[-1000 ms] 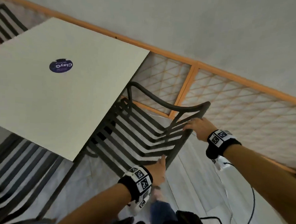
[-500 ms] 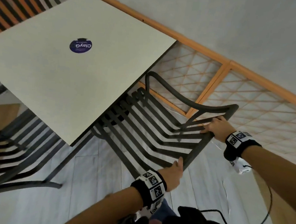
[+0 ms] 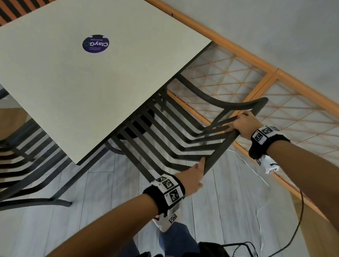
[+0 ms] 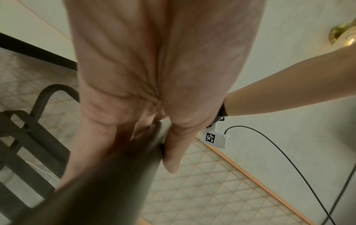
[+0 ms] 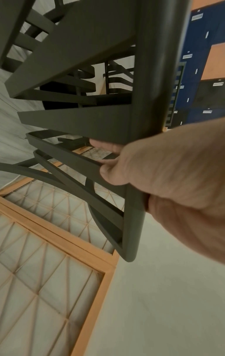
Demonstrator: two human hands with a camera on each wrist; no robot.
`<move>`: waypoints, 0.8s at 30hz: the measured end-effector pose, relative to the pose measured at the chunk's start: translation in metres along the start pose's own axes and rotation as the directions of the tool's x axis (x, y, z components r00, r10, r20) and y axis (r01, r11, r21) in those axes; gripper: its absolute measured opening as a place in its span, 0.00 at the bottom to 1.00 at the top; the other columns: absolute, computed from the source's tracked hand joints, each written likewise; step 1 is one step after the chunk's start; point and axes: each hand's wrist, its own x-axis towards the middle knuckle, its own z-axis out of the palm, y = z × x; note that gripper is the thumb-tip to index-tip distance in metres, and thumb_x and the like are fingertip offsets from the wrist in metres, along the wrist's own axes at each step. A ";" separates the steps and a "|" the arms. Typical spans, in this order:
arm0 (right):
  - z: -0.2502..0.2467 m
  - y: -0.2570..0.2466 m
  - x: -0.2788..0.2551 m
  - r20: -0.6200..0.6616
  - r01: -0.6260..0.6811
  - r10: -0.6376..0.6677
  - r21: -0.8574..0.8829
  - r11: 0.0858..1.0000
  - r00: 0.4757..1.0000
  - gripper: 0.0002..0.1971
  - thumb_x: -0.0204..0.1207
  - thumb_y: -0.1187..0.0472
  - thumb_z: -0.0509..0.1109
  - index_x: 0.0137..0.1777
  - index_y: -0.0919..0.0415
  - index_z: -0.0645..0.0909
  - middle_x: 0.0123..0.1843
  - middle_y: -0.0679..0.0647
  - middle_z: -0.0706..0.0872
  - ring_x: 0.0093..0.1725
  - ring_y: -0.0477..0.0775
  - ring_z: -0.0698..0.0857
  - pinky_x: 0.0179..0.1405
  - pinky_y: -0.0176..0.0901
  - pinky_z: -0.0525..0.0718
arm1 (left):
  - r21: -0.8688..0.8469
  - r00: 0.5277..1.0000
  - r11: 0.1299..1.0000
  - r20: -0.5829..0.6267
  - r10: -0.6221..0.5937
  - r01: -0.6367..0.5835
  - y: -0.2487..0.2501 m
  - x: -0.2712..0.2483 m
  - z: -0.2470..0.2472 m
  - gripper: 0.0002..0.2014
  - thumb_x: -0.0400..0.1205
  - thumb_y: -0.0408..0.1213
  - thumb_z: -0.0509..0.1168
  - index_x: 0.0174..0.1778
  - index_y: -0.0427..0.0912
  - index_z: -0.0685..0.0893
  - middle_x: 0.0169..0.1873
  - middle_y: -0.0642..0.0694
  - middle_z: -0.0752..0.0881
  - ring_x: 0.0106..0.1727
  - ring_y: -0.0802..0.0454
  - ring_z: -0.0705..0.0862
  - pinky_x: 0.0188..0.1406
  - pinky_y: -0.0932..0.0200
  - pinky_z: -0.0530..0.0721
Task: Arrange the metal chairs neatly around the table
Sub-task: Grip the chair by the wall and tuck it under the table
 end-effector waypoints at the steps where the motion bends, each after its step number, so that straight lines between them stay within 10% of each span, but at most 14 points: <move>1: 0.000 0.002 0.005 -0.007 -0.007 0.007 -0.024 1.000 1.000 0.10 0.81 0.53 0.64 0.55 0.41 0.86 0.52 0.44 0.89 0.60 0.54 0.82 0.73 0.55 0.64 | 0.010 1.000 1.000 -0.008 0.000 0.000 -0.002 -0.001 -0.002 0.40 0.85 0.35 0.60 0.83 0.37 0.37 0.75 0.33 0.70 0.70 0.38 0.77 0.72 0.45 0.74; 24: -0.022 0.017 0.050 0.069 -0.049 0.050 -0.022 0.999 0.996 0.08 0.80 0.55 0.68 0.54 0.47 0.87 0.53 0.47 0.91 0.63 0.53 0.83 0.83 0.61 0.56 | -0.061 0.994 0.998 -0.106 -0.003 -0.003 -0.018 -0.006 -0.023 0.39 0.83 0.33 0.61 0.84 0.43 0.41 0.71 0.33 0.74 0.61 0.38 0.81 0.61 0.47 0.80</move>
